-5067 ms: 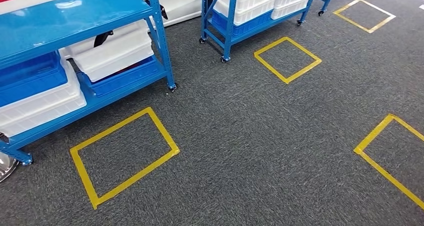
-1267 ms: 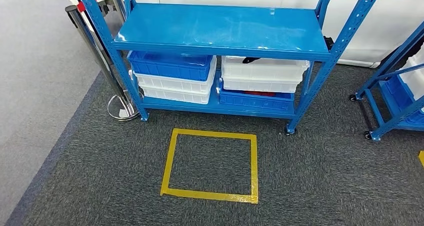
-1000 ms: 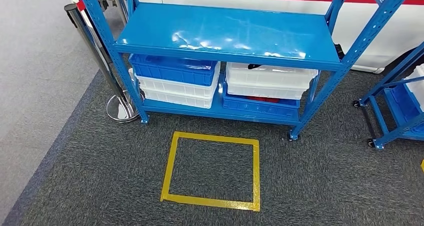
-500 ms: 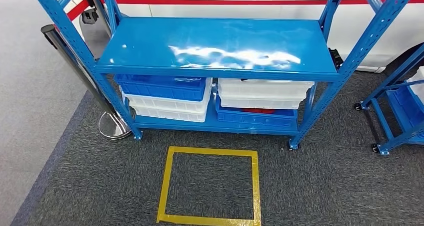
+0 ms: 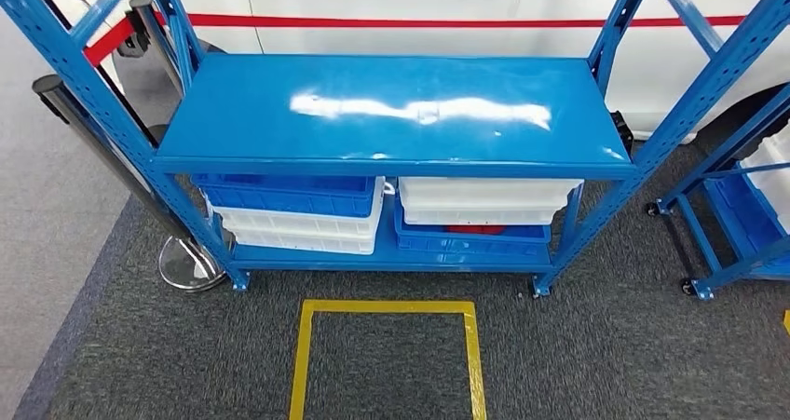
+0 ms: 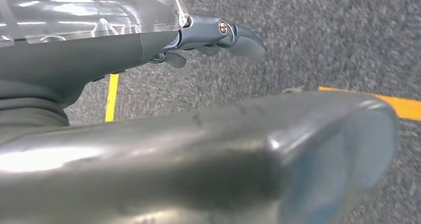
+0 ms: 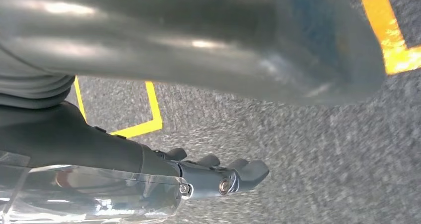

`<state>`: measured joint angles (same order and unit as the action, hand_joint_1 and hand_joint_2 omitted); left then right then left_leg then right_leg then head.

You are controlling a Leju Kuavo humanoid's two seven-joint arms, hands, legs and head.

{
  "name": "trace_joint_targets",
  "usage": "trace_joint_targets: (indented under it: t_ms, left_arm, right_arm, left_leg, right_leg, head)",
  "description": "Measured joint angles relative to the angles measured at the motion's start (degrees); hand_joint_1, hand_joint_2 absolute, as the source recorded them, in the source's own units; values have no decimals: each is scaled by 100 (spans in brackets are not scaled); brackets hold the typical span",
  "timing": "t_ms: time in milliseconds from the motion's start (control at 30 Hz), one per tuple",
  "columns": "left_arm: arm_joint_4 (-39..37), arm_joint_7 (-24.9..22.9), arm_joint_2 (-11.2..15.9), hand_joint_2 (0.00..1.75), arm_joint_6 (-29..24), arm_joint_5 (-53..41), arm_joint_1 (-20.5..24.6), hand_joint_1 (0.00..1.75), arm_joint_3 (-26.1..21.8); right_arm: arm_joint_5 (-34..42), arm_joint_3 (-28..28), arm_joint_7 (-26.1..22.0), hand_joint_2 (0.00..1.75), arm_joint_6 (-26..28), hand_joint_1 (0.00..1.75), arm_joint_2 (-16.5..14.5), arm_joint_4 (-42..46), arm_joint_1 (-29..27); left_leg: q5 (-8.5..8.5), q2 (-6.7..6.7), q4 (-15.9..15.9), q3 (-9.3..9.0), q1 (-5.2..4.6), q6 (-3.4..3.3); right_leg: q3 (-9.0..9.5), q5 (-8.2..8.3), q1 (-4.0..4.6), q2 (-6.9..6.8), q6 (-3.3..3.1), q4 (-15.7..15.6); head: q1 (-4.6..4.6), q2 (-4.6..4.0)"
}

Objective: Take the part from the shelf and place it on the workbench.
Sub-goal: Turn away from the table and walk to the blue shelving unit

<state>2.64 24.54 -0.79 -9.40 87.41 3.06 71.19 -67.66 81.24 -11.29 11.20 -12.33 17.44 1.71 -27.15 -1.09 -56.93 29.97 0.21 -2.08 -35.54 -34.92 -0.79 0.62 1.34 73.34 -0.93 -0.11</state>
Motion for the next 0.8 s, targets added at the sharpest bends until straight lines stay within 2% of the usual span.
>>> trace_joint_targets:
  t_ms: [33, 67, 100, 133, 200, 233, 267, 333, 367, 433, 467, 533, 567, 600, 633, 700, 733, 767, 800]
  left_arm:
    - [0, -2, -1, 0, 0, 0, -1, 0, 0]
    - [0, -4, -2, 0, 0, 0, -3, 0, 0]
    - [0, -6, -3, 0, 0, 0, -6, 0, 0]
    - [0, -8, -5, 0, 0, 0, -8, 0, 0]
    - [0, -9, -5, 0, 0, 0, -15, 0, 0]
    - [-1, -12, -4, 0, 0, 0, -11, 0, 0]
    - [-1, -16, -3, 0, 0, 0, -4, 0, 0]
    - [-2, -24, -2, 0, -1, 0, 32, 0, 0]
    - [-1, -26, -1, 0, -1, 0, 47, 0, 0]
    - [-1, -28, 0, 0, -5, 0, 64, 0, 0]
    - [-1, -30, -1, 0, -8, 0, 62, 0, 0]
    - [-1, -35, -2, 0, -20, 0, 48, 0, 0]
    - [-2, -37, -2, 0, -26, 0, 38, 0, 0]
    - [-2, -37, -1, 0, -32, 0, 30, 0, 0]
    - [-2, -37, 1, 0, -34, 0, 25, 0, 0]
    - [-2, -37, 5, 0, -37, 0, 16, 0, 0]
    - [-2, -37, 6, 0, -40, 0, 18, 0, 0]
    - [-2, -37, 7, 0, -43, 0, 20, 0, 0]
    - [-2, -38, 7, 0, -45, 0, 19, 0, 1]
  right_arm:
    - [-7, 1, -5, 0, -9, 0, 0, 0, -7]
    - [-4, 6, -11, 0, -30, 0, 0, 0, -18]
    - [8, 17, -16, 0, -59, 0, 1, 0, -28]
    - [24, 34, -22, 0, -86, 0, 1, 0, -32]
    - [52, 63, -28, 0, -113, 0, 2, 0, -29]
    - [54, 69, -27, 0, -105, 0, 2, 0, -27]
    - [50, 70, -24, 0, -89, 0, 2, 0, -31]
    - [40, 72, -14, 0, -57, 0, -2, 0, -38]
    - [37, 75, -9, 0, -45, 0, -5, 0, -40]
    - [37, 90, -1, 0, -24, 0, -11, 0, -24]
    - [36, 97, 2, 0, -9, 0, -11, 1, -16]
    - [28, 104, 10, 0, 11, 0, -11, 1, -7]
    - [17, 106, 16, 0, 16, 0, -12, 1, -7]
    - [3, 108, 22, 0, 17, 0, -16, 0, -8]
    - [-13, 110, 27, 0, 17, 0, -20, 0, -8]
    - [-39, 114, 31, 0, 16, 0, -27, 0, -10]
    - [-49, 115, 31, 0, 16, 0, -28, 0, -6]
    - [-57, 117, 33, 0, 16, 0, -28, 0, -2]
    - [-64, 118, 35, 0, 16, 0, -28, 0, 4]
  left_leg:
    - [-71, 22, 0, -75, -3, -2]
    - [-147, 43, 0, -166, -5, 1]
    - [-228, 72, 0, -270, -6, 7]
    - [-316, 112, 1, -379, -7, 18]
    - [-500, 185, -4, -576, -27, 57]
    - [-588, 221, -6, -648, -42, 90]
    - [-645, 247, -14, -722, -55, 129]
    - [-646, 272, -118, -763, -66, 207]
    - [-591, 256, -274, -714, -62, 240]
    - [-563, 196, -852, -368, -41, 292]
    - [-648, 172, -1183, -142, -25, 314]
    - [-1030, 161, -1636, 281, 5, 351]
    - [-1173, 161, -1668, 409, 20, 364]
    - [-1184, 162, -1554, 470, 32, 371]
    - [-1008, 162, -1298, 461, 40, 369]
    - [-379, 169, -645, 376, 37, 334]
    - [-171, 172, -428, 356, 23, 308]
    - [-37, 174, -314, 356, 8, 275]
    - [-19, 171, -306, 372, -9, 241]
  right_leg:
    - [-190, -148, -1, -12, 14, 126]
    - [-305, -206, 0, -21, 28, 103]
    - [-346, -138, 3, -36, 31, -66]
    - [-326, 62, 10, -69, 20, -359]
    - [-252, 691, 44, -242, -51, -965]
    - [-223, 914, 58, -297, -98, -1131]
    - [-210, 1040, 70, -326, -144, -1191]
    - [-144, 999, 62, -261, -213, -1199]
    - [-95, 976, 55, -247, -243, -1228]
    - [19, 933, 32, -223, -296, -1299]
    - [69, 905, 30, -209, -315, -1322]
    - [168, 835, 28, -165, -327, -1344]
    - [224, 793, 27, -143, -324, -1346]
    - [285, 749, 26, -122, -317, -1346]
    - [349, 707, 23, -108, -306, -1346]
    - [447, 633, 22, -94, -267, -1347]
    - [469, 607, 24, -90, -237, -1346]
    - [476, 583, 27, -88, -200, -1347]
    - [486, 567, 30, -87, -163, -1352]
  head:
    - [0, 0]
    - [2, 0]
    - [2, 0]
    - [3, 0]
    - [2, 0]
    - [-2, 0]
    - [-5, 0]
    - [-10, 0]
    - [-9, 0]
    - [-18, 0]
    - [-21, 0]
    - [-26, 0]
    - [-26, 0]
    - [-26, 0]
    - [-26, 0]
    - [-23, 0]
    - [-23, 0]
    - [-21, 0]
    - [-20, 0]
